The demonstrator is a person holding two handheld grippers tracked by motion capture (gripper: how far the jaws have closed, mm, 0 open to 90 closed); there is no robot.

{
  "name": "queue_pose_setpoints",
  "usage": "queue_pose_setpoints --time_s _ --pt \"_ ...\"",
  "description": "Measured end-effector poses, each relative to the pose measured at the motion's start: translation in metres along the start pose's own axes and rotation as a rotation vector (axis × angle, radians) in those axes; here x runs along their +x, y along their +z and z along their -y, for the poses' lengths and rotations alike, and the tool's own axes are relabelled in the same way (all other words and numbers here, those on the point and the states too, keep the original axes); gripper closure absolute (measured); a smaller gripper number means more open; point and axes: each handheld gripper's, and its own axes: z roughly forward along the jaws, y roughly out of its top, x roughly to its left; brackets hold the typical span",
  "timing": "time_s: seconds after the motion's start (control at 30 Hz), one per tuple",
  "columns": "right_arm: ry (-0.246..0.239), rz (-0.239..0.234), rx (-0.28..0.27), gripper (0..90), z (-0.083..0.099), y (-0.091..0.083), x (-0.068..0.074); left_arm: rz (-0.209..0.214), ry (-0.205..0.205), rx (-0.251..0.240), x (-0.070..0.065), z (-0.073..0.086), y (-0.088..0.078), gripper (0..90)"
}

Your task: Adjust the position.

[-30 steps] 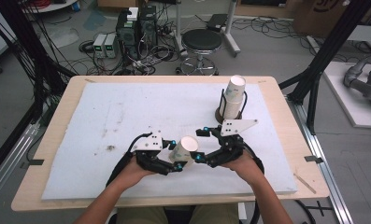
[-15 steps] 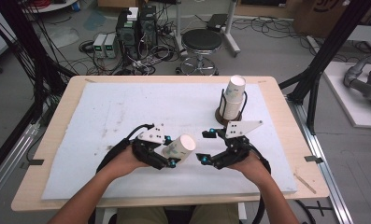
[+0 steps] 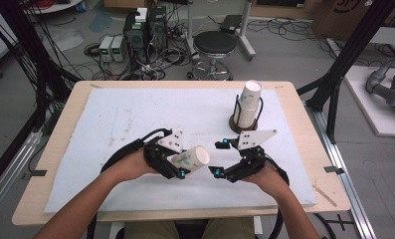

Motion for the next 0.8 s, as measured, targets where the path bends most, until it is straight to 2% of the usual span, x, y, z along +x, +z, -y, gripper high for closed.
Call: queue_pose_setpoints --time_s 0.23,0.53,0.8 --pt "-0.010 -0.013 0.018 17.4 -0.001 0.003 0.002 0.012 0.031 0.038 -0.001 -0.003 0.002 38.5" --pt "-0.088 -0.045 0.095 17.4 -0.013 0.019 0.006 0.028 0.061 0.090 -0.004 -0.005 0.006 38.6" --pt "-0.157 -0.085 0.176 18.8 -0.024 0.039 0.011 0.050 0.068 0.128 -0.005 -0.006 0.010 38.6"
